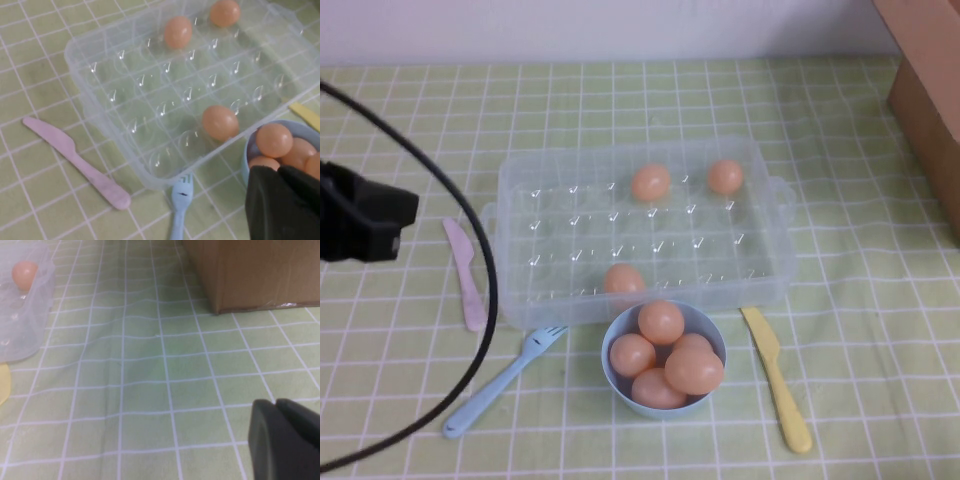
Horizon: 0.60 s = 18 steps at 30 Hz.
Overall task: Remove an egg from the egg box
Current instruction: Pick up the egg from the plastic box
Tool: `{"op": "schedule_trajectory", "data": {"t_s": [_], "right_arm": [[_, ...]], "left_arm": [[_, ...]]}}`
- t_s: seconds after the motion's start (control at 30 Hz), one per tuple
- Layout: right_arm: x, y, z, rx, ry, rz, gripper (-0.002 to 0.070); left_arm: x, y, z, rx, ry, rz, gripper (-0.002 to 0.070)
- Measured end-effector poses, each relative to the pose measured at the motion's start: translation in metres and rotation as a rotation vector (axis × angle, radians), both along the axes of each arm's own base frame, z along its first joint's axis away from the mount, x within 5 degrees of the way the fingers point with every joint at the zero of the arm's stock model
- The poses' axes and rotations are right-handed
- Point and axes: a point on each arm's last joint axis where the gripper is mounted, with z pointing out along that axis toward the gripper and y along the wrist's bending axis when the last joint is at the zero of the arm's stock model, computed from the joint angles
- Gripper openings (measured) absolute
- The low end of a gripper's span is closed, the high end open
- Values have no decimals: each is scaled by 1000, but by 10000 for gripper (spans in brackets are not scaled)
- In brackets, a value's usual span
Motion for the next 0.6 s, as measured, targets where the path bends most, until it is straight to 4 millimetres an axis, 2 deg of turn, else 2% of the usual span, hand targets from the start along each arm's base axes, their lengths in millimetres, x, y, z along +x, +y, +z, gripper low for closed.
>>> {"op": "schedule_trajectory", "data": {"t_s": [0.1,0.27,0.47,0.6], "right_arm": [[0,0,0,0,0,0,-17],[0,0,0,0,0,0,-17],[0,0,0,0,0,0,-17],[0,0,0,0,0,0,-17]], "left_arm": [[22,-10,5,59,33,-49,-3],[52,-46,2,139,112,-165,-3],[80,-82,-13,264,194,-231,-3],[98,-107,-31,363,250,-284,-3]]}}
